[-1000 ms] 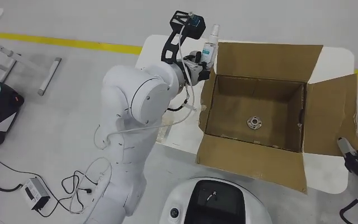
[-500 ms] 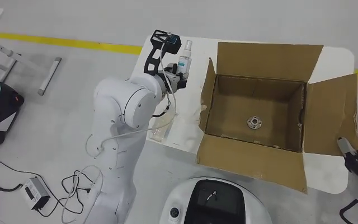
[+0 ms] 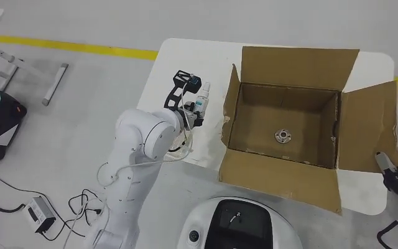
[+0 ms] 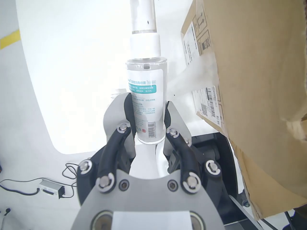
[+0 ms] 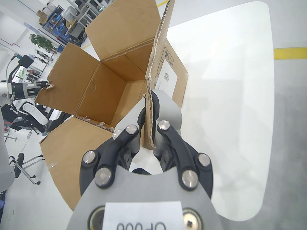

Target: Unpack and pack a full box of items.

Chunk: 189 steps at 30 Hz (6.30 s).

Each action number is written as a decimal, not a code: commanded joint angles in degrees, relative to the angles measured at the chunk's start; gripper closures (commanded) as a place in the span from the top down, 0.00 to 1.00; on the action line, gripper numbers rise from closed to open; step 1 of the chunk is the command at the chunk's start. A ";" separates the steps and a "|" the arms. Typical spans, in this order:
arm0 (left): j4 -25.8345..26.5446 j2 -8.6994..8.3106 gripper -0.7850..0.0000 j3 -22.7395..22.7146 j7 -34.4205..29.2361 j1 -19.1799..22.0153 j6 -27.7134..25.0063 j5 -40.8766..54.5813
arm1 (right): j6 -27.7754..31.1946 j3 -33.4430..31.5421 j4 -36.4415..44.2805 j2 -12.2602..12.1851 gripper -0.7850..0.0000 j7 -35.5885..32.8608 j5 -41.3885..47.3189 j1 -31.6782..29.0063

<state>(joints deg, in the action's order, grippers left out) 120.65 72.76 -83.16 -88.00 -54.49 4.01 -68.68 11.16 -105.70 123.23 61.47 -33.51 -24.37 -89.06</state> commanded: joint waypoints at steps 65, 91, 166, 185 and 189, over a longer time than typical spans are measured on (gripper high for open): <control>-7.61 -2.73 0.00 5.72 10.12 -12.65 6.11 -3.64 | 11.42 -15.17 -1.64 -1.38 1.00 -0.17 13.30 -5.02; -20.37 -1.46 0.00 11.12 8.00 -3.64 7.62 -7.26 | 10.45 -13.10 -2.91 -2.22 1.00 -0.17 10.61 -2.58; 1.75 -1.18 1.00 3.40 16.42 -0.74 5.24 -8.06 | 19.02 27.84 -3.60 -6.61 0.00 -28.90 -26.16 36.98; 1.75 -1.18 1.00 3.40 16.42 -0.74 5.24 -8.06 | 16.30 37.71 -10.95 -5.51 0.00 -33.17 -27.98 43.89; 1.75 -1.18 1.00 3.40 16.42 -0.74 5.24 -8.06 | 15.65 37.70 -11.11 -5.50 0.00 -32.63 -28.24 43.53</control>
<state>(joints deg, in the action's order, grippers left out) 122.40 71.58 -79.76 -71.58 -55.23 9.24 -76.74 27.44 -67.99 112.26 55.96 -66.64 -52.37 -45.20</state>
